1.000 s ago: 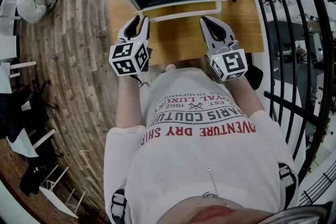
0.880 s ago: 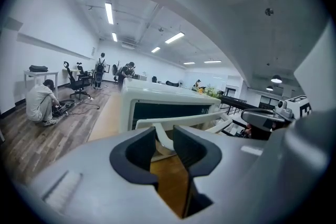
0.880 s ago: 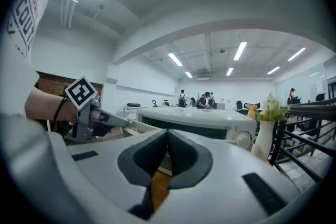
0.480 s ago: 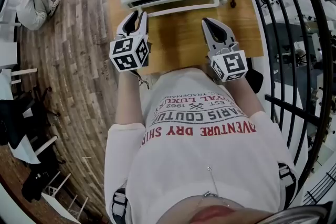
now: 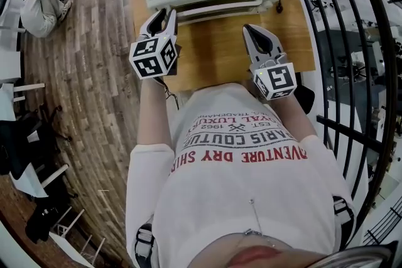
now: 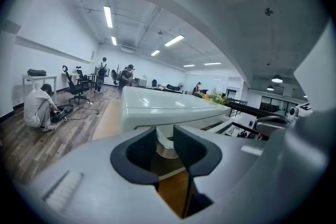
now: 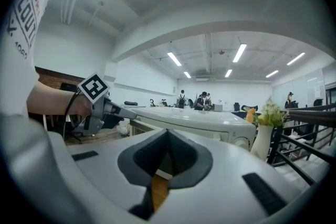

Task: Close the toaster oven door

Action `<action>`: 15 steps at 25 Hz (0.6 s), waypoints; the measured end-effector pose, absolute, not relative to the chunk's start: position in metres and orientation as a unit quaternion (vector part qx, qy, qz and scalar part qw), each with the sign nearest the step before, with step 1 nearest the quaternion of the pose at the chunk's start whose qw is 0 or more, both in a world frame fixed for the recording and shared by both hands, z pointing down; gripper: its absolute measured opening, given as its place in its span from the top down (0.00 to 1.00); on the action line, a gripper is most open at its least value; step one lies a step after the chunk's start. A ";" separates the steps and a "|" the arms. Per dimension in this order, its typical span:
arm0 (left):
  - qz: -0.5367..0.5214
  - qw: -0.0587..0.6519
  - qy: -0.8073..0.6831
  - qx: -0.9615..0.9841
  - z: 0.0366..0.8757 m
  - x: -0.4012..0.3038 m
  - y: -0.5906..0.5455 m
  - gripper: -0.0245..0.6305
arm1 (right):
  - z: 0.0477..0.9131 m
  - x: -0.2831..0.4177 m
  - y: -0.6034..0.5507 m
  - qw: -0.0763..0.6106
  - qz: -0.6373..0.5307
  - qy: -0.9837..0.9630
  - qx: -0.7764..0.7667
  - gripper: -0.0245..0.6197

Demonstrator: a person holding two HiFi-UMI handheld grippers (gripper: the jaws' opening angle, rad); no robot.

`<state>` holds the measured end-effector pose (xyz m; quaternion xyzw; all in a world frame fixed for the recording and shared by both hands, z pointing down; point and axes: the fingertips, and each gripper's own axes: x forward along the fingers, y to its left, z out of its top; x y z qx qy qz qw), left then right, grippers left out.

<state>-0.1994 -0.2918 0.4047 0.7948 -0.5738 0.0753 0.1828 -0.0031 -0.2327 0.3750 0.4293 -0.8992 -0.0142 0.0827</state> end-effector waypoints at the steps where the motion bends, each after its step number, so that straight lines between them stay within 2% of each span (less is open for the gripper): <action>1: 0.072 0.184 -0.574 0.795 0.405 -0.199 -0.292 0.81 | 0.375 -0.003 -0.232 0.084 -0.015 -0.899 0.429 0.98; 8: 0.098 0.198 -0.556 0.801 0.404 -0.202 -0.294 0.80 | 0.371 -0.003 -0.224 0.081 -0.020 -0.900 0.428 0.98; 15: 0.110 0.117 -0.580 0.798 0.374 -0.200 -0.282 0.81 | 0.372 -0.002 -0.217 0.078 -0.015 -0.901 0.426 0.98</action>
